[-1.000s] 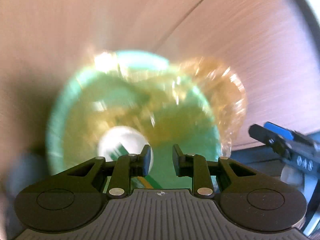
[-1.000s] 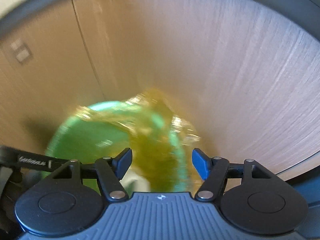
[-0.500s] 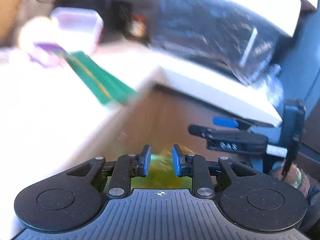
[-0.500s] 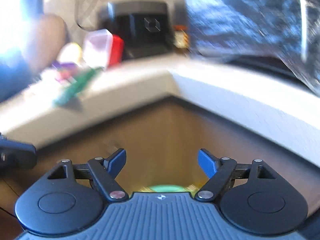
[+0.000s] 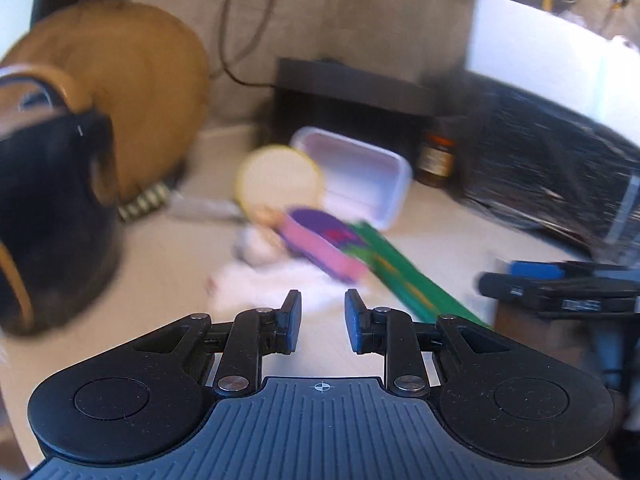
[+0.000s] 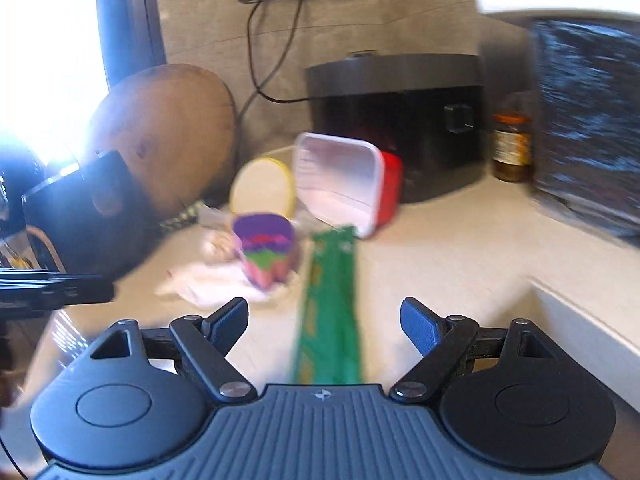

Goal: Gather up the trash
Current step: 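Grasp the garlic bulb with the left tool while the right tool grasps the purple sponge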

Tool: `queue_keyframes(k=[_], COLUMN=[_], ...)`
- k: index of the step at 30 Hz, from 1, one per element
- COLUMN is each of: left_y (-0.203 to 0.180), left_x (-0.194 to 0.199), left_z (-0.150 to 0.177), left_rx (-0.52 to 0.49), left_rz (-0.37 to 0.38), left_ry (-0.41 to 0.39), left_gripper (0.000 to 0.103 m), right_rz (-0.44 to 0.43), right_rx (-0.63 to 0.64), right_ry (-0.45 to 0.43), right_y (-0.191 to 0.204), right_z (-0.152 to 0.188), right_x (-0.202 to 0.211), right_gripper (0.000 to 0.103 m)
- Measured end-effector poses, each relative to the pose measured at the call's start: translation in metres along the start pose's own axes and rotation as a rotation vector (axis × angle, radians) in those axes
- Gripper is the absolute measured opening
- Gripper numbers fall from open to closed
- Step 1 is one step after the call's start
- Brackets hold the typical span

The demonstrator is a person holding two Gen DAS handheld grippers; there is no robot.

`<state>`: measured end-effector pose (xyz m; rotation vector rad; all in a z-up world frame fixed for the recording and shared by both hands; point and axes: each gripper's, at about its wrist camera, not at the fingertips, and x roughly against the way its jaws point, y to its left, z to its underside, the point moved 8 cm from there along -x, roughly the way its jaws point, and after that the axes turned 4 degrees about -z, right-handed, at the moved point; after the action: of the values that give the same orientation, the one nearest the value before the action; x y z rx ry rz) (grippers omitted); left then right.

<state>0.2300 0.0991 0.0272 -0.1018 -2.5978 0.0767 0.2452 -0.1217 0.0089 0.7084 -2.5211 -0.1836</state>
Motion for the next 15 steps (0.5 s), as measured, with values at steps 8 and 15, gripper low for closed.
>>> queue_keyframes(k=[8, 15], left_y=[0.023, 0.029], left_x=[-0.096, -0.142], left_z=[-0.051, -0.032], left_rx=[-0.024, -0.079], left_rz=[-0.043, -0.056], left_ry=[-0.025, 0.072], left_gripper=[0.027, 0.033], right_rz=[0.042, 0.027], right_rx=[0.087, 0.090], right_ry=[0.033, 0.099], right_y=[0.023, 0.018], right_z=[-0.004, -0.018], right_x=[-0.041, -0.078], right_gripper=[0.084, 0.084])
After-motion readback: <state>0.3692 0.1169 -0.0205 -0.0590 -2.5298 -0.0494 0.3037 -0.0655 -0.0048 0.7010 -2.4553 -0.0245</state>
